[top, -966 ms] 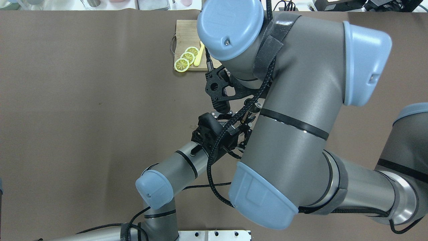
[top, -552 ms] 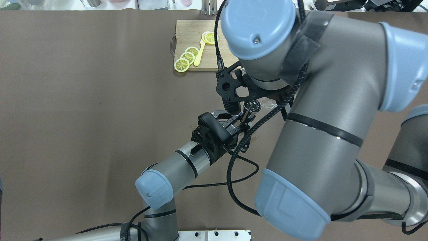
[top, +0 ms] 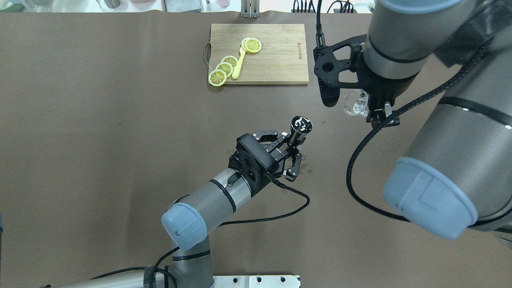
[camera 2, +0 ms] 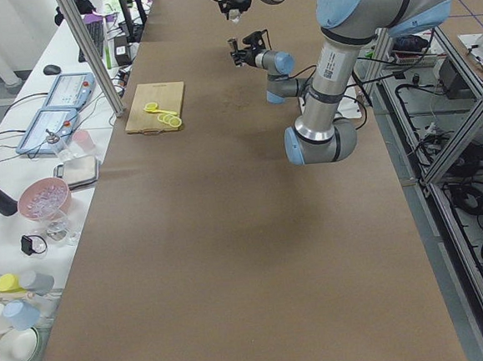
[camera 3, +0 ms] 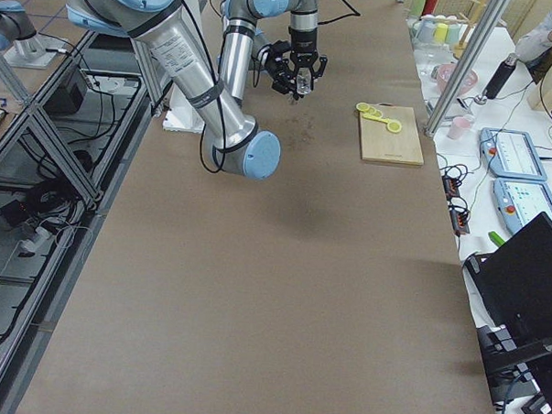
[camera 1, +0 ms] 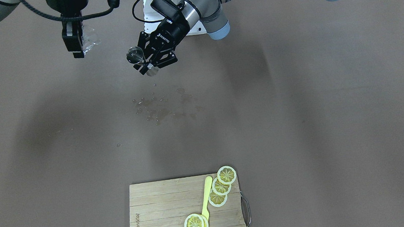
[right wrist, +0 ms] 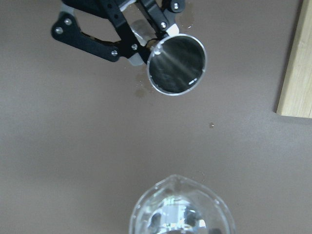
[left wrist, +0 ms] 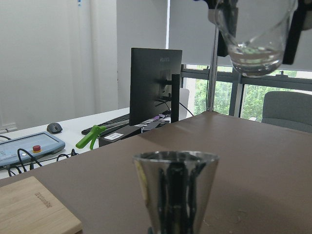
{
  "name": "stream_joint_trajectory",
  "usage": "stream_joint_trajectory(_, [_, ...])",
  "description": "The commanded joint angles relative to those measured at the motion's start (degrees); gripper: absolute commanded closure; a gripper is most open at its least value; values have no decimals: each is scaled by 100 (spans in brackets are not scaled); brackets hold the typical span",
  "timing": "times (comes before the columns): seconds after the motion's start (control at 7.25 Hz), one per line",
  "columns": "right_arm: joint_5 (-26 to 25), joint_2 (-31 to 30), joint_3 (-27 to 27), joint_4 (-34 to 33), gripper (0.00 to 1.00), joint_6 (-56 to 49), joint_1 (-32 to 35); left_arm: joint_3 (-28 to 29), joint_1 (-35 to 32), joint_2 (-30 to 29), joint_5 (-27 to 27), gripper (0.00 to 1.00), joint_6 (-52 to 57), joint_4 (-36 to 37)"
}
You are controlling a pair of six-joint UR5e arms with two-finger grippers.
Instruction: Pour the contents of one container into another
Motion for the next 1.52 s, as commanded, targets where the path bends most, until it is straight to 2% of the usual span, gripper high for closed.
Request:
stream_joint_trajectory(0.0, [900, -834, 20, 1081, 100, -312, 717, -11, -15, 3, 8, 100, 0, 1])
stream_joint_trajectory(0.14, [1200, -1272, -15, 1686, 100, -366, 920, -19, -102, 47, 16, 100, 9, 10])
stream_joint_trajectory(0.41, [1805, -1933, -330, 2934, 100, -366, 1254, -500, -557, 423, 17, 100, -35, 88])
stream_joint_trajectory(0.83, [3045, -2268, -1611, 4640, 100, -366, 1957, -687, -1638, 986, 8, 100, -253, 97])
stream_joint_trajectory(0.97, [3266, -2418, -1946, 5289, 100, -323, 2037, -661, -1928, 1057, -1, 100, -969, 376])
stream_joint_trajectory(1.24, [3548, -2489, -2430, 5978, 100, -305, 2134, -599, -2018, 1442, -1, 100, -1230, 458])
stream_joint_trajectory(1.38, [3593, -2516, -2842, 6538, 100, -287, 2143, -599, -2123, 1680, -10, 100, -1474, 432])
